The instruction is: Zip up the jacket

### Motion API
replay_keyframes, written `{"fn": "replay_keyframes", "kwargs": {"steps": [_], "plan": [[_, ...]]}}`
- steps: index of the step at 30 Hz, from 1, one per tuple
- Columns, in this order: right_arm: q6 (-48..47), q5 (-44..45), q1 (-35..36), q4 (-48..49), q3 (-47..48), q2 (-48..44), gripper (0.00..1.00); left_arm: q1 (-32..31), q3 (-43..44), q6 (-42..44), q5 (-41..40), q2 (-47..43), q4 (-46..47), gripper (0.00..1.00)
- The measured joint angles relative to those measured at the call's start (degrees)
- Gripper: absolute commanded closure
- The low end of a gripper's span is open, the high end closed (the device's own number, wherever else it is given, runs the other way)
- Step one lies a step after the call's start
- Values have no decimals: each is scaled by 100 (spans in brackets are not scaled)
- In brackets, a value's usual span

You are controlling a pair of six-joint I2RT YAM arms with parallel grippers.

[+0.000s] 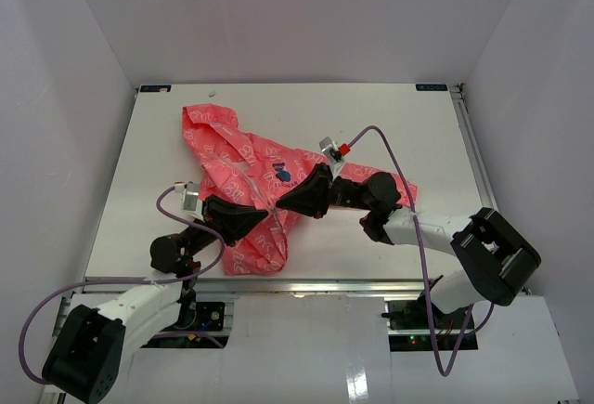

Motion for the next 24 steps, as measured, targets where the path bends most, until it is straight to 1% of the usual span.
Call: {"fn": "replay_keyframes", "kwargs": {"steps": [15,24], "plan": [[-9,106,9,-46,-2,-6,92,2,0,41,67,180,131,100],[23,210,22,-87,-7,-45,92,2,2,236,59,250,156,100]]}}
